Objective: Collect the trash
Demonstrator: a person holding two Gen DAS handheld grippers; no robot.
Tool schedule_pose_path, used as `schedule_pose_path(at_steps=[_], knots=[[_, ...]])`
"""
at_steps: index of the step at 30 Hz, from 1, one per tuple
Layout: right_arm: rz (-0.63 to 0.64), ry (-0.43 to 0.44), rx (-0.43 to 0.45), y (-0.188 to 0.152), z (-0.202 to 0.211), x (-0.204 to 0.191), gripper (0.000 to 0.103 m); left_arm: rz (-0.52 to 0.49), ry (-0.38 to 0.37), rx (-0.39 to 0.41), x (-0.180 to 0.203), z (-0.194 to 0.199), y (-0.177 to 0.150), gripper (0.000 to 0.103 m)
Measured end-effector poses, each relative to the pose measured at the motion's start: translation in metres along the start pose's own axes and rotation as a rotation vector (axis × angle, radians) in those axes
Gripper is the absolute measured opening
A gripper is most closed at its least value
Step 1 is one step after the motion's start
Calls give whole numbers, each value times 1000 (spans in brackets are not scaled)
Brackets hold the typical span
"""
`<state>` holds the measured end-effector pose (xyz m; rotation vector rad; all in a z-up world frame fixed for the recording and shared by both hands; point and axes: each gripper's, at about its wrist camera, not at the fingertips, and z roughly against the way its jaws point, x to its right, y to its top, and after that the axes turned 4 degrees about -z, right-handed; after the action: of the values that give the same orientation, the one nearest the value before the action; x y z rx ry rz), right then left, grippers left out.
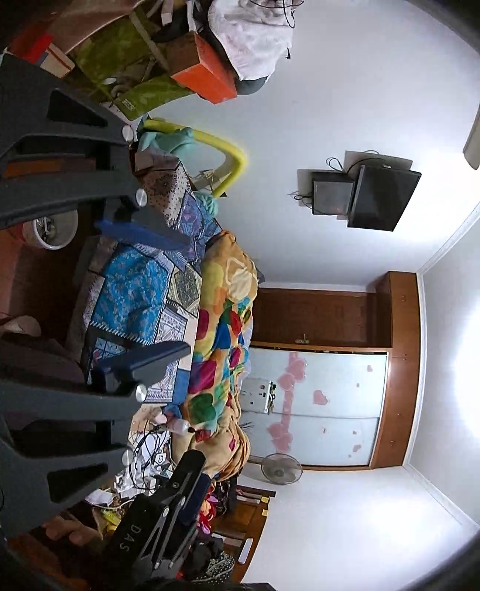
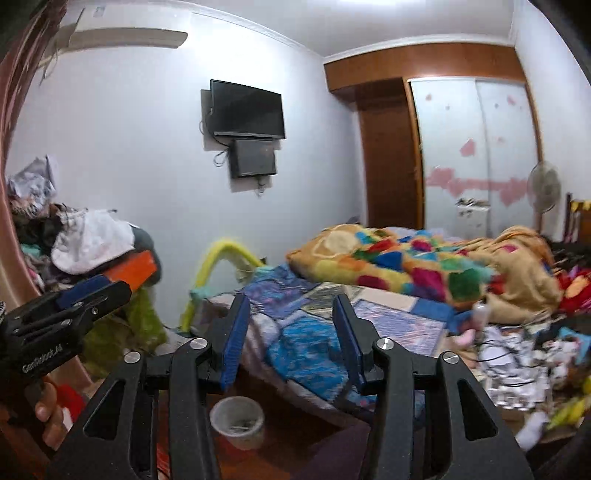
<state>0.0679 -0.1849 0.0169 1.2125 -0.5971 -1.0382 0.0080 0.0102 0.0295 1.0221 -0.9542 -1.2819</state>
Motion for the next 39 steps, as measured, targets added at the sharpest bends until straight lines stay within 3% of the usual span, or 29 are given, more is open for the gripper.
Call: schedule_pose_path(at_steps=[1,3,4,6,9,16,39], knots=[[9,-17,6,-1,5,-1,55,1,-1,-3,2,2,-3,59],[20,-54,19,-3,11,-4,75,6,-1,-17,3,3,-10,70],[17,-63,19,-4,14,-3,81,5,-2,-24,4,4,-13,74],[-3,-72,14,-6,18,-2,94,0,2,-32,6,5,-18,76],[-51,-90,10,-8,22,3,102,2,7,-56,4,3,-23,79],[-50,-215,65,-12,36,3,103,-12,7,-71,8,5,-32,85],[-42,-196,38,-14,43,1,103,-34,43,-54,16,8,-30,89]])
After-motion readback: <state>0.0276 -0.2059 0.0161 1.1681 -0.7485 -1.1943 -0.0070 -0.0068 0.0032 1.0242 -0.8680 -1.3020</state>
